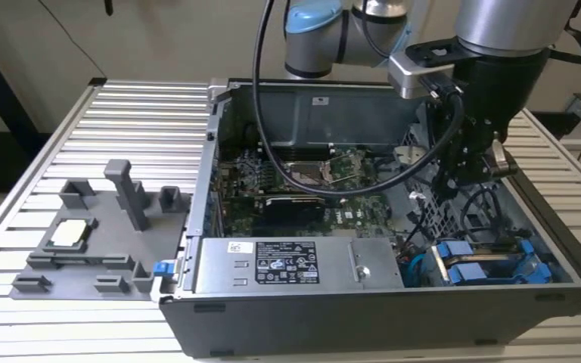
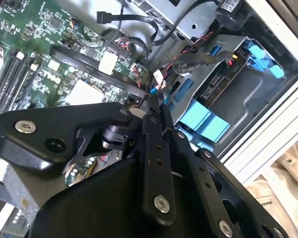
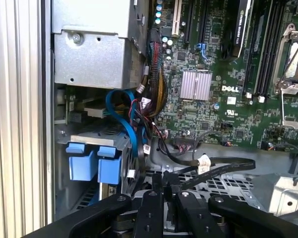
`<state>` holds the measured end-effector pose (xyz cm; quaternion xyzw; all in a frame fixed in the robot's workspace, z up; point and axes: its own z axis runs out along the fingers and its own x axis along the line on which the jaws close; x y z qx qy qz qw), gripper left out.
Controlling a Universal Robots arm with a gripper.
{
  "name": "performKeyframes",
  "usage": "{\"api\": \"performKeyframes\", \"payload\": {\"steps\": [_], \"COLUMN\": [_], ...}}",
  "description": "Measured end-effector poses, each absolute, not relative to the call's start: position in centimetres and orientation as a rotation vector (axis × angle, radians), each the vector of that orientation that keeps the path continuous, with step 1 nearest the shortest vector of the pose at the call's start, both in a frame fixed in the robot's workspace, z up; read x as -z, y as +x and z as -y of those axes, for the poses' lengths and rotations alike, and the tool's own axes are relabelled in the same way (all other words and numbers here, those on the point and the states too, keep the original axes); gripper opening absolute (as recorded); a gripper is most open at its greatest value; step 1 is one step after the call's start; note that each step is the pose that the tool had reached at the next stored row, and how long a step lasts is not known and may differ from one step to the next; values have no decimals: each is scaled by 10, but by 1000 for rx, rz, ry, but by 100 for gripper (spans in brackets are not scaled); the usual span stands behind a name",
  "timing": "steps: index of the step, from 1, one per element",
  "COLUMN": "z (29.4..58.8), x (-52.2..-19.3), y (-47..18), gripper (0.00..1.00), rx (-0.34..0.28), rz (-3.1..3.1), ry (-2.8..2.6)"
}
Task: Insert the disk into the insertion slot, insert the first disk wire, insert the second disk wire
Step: 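Insert the second disk wire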
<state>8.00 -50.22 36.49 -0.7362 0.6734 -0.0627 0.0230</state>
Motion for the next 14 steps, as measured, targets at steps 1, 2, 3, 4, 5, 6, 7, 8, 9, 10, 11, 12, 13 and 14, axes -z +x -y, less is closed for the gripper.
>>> {"api": "performKeyframes", "payload": {"steps": [1,2,3,4,5,6,7,8,9,10,11,12,13,14], "z": [503,504,506,509,512,514,517,520,523,525,528,531,534,536], "x": [-365,-365,-365,-365,-365,-365,-365,-365,-365,-365,-365,-365,-365,-365], "y": [80,80,81,82,83,83,84,85,86,87,88,89,90,92], "gripper": [16,16,16,16,16,16,16,16,16,16,16,16,16,16], "rx": [194,193,192,190,187,185,183,181,179,177,174,172,170,168], "rz": [-2085,-2086,-2086,-2087,-2088,-2089,-2090,-2091,-2092,-2093,-2094,-2095,-2095,-2097], "ry": [-2280,-2280,-2281,-2282,-2283,-2284,-2285,-2286,-2287,-2289,-2290,-2291,-2292,-2293]}}
